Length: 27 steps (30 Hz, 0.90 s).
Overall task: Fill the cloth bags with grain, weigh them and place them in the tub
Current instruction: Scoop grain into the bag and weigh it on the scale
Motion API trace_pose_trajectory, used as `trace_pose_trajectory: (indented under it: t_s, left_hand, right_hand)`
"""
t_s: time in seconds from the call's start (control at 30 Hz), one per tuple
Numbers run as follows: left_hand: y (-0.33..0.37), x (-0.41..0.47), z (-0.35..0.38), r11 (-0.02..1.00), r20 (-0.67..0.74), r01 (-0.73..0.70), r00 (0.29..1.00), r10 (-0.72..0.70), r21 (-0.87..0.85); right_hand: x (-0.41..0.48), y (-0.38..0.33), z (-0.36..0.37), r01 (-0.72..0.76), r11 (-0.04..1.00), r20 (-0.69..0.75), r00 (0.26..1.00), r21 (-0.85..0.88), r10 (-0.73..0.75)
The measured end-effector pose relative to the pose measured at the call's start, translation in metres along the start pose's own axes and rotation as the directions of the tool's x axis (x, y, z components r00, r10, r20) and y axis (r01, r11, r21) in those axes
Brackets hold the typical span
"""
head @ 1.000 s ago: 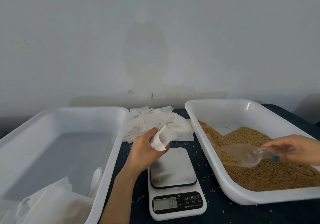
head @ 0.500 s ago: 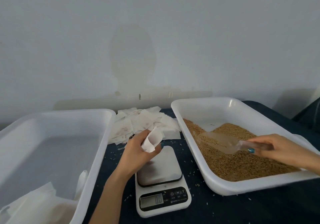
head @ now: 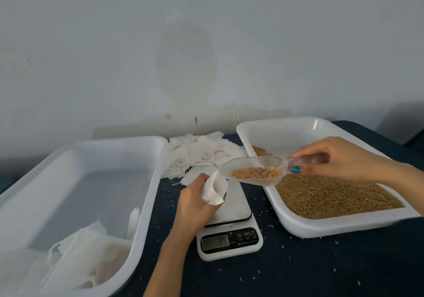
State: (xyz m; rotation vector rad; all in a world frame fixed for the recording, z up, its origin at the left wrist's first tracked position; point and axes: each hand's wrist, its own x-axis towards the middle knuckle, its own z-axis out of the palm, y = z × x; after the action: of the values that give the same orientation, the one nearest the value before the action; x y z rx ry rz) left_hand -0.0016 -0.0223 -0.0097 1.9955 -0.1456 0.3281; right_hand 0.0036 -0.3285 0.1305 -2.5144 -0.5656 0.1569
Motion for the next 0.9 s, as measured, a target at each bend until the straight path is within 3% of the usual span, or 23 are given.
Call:
trace_pose_trajectory:
  t_s: [0.17, 0.4, 0.63, 0.9]
  left_hand:
    - [-0.002, -0.004, -0.002, 0.999, -0.022, -0.023, 1.000, 0.022, -0.031]
    - [-0.004, -0.005, -0.005, 0.998, -0.091, -0.042, 0.995, 0.037, -0.047]
    - [0.000, -0.006, 0.000, 0.996, 0.003, -0.084, 0.996, 0.084, 0.038]
    - [0.013, -0.005, 0.003, 0.996, 0.059, -0.090, 0.994, 0.091, -0.026]
  right_hand:
    - [0.012, -0.024, 0.004, 0.097, 0.993, 0.027, 0.995, -0.065, -0.096]
    - [0.014, -0.031, -0.011, 0.124, 0.981, 0.020, 0.992, -0.148, -0.122]
    - [0.020, -0.057, -0.023, 0.117, 0.911, 0.078, 0.993, -0.395, -0.094]
    - [0.036, -0.088, -0.039, 0.131, 0.798, 0.067, 0.991, -0.588, -0.113]
